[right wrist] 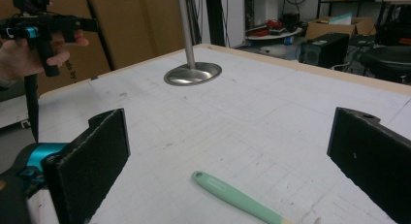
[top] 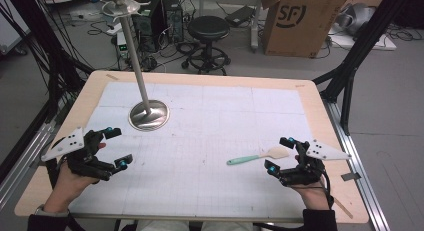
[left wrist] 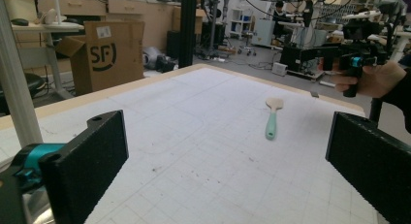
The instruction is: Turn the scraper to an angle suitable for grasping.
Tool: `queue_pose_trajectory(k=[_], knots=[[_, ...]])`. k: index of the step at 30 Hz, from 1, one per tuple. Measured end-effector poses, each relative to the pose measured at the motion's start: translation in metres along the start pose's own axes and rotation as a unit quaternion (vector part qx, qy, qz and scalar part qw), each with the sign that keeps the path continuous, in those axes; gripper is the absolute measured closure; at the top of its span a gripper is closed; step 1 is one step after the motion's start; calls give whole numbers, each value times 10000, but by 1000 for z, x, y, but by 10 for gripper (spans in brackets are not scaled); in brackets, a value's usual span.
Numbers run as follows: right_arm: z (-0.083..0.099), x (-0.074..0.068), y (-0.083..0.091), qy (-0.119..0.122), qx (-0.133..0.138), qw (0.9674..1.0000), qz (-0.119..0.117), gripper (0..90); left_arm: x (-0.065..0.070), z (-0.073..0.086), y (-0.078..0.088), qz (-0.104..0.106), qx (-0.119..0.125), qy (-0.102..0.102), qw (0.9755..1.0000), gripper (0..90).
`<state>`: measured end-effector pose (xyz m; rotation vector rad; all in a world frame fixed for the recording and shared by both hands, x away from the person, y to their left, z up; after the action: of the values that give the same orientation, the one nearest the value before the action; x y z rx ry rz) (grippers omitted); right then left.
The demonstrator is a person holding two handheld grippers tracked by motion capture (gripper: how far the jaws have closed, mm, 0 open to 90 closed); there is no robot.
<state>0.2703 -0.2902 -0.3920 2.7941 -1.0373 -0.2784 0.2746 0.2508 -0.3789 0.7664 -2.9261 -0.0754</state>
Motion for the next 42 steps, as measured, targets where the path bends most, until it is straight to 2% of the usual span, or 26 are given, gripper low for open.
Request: queue_pose_trajectory(k=[3, 10, 12, 15, 17, 20, 22, 23, 25, 26, 29, 30, 31, 32, 33, 34, 35, 36, 38, 39, 40, 42], knots=[[1, 0, 0, -15, -30, 10000, 39, 2, -1, 0, -1, -24, -41, 66, 10000, 20], [1, 1, 0, -35, -65, 9999, 92, 3, -1, 1, -3, -50, -85, 38, 9999, 20], [0, 3, -3, -47, -114, 9997, 204, 3, -1, 1, -3, -59, -117, 47, 9999, 20], [-1, 4, -6, -114, -174, 9996, 186, 3, 1, 2, -2, -59, -121, -7, 9999, 20], [-3, 5, -12, -186, -310, 9993, 65, 3, 1, 2, -2, -42, -102, -53, 9999, 20], [-4, 7, -16, -154, -358, 9992, 114, 23, 2, 2, -2, -64, -121, -42, 9999, 20], [-5, 11, -19, -155, -378, 9991, 112, 142, 2, 2, -2, -83, -126, -22, 9999, 20], [-5, 16, -22, -136, -428, 9986, 294, 243, 2, 2, -2, -69, -139, -35, 9999, 20], [-5, 19, -24, -219, -478, 9982, 281, 267, 2, 2, -2, -69, -126, -56, 9999, 20], [-4, 23, -29, -307, -628, 9973, 239, 417, 2, 2, -2, -67, -126, -67, 9999, 20], [1, 26, -35, -251, -917, 9950, 289, 587, 3, 3, -3, -67, -138, -73, 9999, 20], [3, 27, -37, -248, -1061, 9934, 359, 651, 3, 3, -3, -61, -141, -56, 9999, 20], [3, 27, -37, -248, -1061, 9934, 359, 651, 3, 4, -2, -70, -157, -52, 9998, 20], [7, 30, -40, -243, -1318, 9898, 479, 765, 3, 4, -2, -77, -153, -37, 9998, 20], [9, 31, -41, -230, -1451, 9877, 529, 813, 2, 5, -2, -68, -161, -35, 9998, 20], [11, 33, -43, -226, -1558, 9859, 572, 842, 3, 5, -1, -77, -155, -21, 9998, 20], [11, 33, -43, -226, -1558, 9859, 572, 842, 2, 5, -1, -77, -155, -21, 9998, 20], [16, 35, -44, -232, -1588, 9855, 559, 894, 2, 5, -1, -93, -162, -11, 9998, 20], [19, 37, -44, -190, -1645, 9842, 619, 894, 2, 6, 0, -92, -178, -12, 9998, 20], [24, 41, -46, -212, -1842, 9804, 661, 895, 3, 5, 0, -86, -159, 2, 9998, 20], [24, 41, -46, -212, -1842, 9804, 661, 895, 3, 6, 1, -92, -158, 5, 9998, 20], [29, 43, -50, -50, -2010, 9771, 690, 896, 3, 5, 1, -88, -153, -5, 9998, 20]])
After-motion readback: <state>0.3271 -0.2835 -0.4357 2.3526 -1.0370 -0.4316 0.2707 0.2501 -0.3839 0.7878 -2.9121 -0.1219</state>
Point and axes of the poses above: each handheld gripper's, and its own axes: y roughly backward along the jaws, z roughly out of its underside, x roughly to its right, the point moved 2 cm from there along -y, roughly forward along the jaws, and after that the axes turned 3 degrees about z, right-handed, at the moved point
